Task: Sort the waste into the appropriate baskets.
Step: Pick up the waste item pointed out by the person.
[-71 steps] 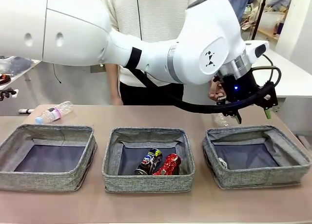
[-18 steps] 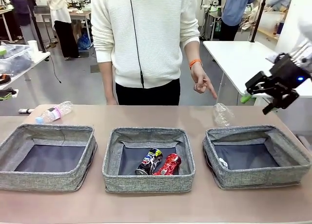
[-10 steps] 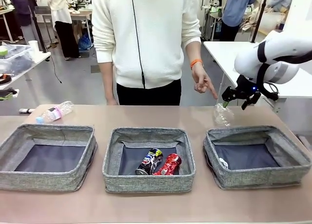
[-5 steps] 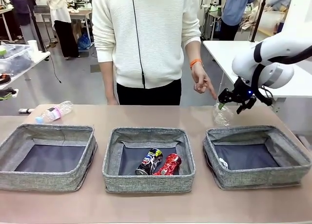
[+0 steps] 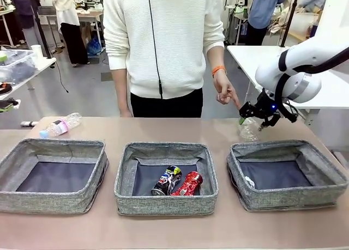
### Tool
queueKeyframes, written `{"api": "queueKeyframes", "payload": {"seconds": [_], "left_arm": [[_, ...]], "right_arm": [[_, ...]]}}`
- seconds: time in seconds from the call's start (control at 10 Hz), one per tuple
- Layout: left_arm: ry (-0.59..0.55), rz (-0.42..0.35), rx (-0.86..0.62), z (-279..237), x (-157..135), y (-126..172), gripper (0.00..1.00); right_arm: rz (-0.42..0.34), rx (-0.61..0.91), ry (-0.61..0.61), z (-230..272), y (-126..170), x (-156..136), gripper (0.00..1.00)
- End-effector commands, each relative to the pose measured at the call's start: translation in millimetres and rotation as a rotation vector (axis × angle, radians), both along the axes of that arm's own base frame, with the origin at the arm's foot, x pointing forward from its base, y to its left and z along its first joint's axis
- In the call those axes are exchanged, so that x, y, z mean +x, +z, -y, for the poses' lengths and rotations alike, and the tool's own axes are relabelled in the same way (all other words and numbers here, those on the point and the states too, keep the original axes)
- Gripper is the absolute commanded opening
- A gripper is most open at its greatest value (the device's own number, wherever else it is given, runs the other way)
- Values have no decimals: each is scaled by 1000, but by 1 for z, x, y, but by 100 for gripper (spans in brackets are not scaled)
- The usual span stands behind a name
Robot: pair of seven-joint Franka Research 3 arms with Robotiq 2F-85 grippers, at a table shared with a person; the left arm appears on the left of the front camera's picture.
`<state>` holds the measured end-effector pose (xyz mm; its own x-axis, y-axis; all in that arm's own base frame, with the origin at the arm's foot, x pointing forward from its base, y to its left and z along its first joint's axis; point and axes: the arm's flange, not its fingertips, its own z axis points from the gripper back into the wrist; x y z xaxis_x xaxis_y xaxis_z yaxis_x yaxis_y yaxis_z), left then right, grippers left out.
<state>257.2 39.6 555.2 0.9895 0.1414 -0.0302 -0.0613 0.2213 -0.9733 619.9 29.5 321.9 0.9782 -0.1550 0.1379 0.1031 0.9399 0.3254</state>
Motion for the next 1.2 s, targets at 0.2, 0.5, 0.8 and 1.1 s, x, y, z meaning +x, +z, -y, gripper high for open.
{"api": "queueKeyframes", "payload": {"seconds": [0.2,0.5,0.8,1.1], "left_arm": [[-3,15,-17,2,-1,2,100],[-3,15,-17,2,-1,2,100],[-3,15,-17,2,-1,2,100],[-3,15,-17,2,-1,2,100]], "right_arm": [[-9,1,12,0,1,5,100],[-39,26,18,0,2,5,27],[-45,33,-1,3,1,4,0],[-61,37,-23,11,2,2,0]]}}
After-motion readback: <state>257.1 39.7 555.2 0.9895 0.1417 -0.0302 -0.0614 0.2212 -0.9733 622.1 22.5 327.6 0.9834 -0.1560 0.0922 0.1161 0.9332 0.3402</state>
